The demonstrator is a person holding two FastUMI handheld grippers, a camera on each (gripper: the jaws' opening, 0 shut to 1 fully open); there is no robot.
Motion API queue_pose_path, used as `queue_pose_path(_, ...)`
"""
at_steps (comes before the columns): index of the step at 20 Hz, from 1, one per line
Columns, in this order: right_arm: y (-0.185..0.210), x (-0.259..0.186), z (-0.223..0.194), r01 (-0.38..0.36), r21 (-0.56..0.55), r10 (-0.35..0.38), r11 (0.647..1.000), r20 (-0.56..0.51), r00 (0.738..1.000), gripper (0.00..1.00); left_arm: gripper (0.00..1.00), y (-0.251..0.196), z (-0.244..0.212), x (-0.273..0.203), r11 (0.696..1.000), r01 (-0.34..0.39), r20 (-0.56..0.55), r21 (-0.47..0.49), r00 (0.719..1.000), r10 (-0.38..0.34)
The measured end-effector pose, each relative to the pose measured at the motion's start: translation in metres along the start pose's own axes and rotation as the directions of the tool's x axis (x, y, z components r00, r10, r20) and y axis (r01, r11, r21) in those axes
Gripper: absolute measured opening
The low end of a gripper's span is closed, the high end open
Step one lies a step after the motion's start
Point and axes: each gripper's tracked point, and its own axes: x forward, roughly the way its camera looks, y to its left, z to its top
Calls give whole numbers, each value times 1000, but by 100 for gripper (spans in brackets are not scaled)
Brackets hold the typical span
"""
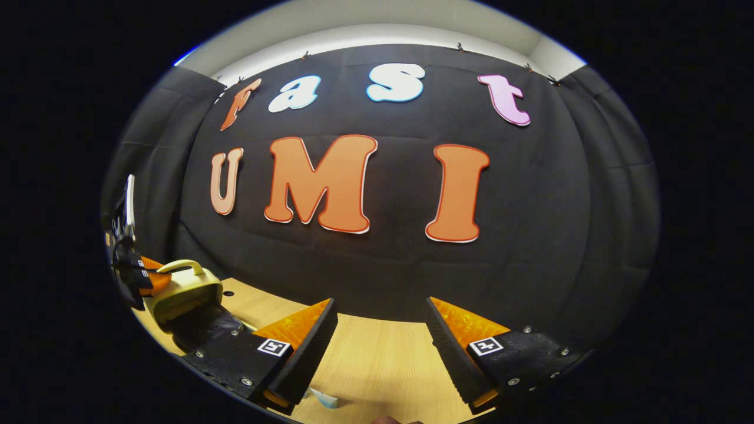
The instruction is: First open the suitcase, pack the skin care products into it, and then close the suitcase.
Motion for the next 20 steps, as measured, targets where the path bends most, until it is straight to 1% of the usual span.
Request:
queue_pose_path(2, 16, 3, 4, 0, -11, 0, 1000, 6, 1000, 95, 2, 18, -7, 2, 996, -27, 3, -84, 1000, 28)
queue_pose_path(3, 23, 4, 6, 1, -11, -1, 1000, 5, 1000, 95, 2, 25, -12, 2, 993, -42, -4, -108, 999, 42)
queue_pose_path(6, 48, 5, 13, 5, -6, -5, 1000, 2, 1000, 94, 2, 56, -34, 5, 984, -85, -32, -158, 996, 81)
queue_pose_path(9, 67, 4, 20, 23, -13, -23, 1000, 7, 1000, 94, 3, 83, -50, 11, 974, -111, -53, -198, 993, 103)
queue_pose_path(12, 84, 2, 25, 44, -22, -44, 999, 8, 999, 95, 2, 90, -70, 15, 958, -117, -83, -261, 992, 99)
queue_pose_path(16, 108, -3, 36, 90, -75, -87, 993, 42, 995, 94, 2, 104, -99, 22, 954, -131, -145, -271, 985, 94)
queue_pose_path(17, 117, -4, 39, 90, -96, -86, 991, 50, 995, 94, 3, 112, -111, 22, 952, -136, -169, -275, 981, 92)
queue_pose_path(20, 143, -7, 40, 73, -125, -68, 989, 48, 997, 95, 2, 112, -142, 23, 948, -127, -236, -291, 970, 58)
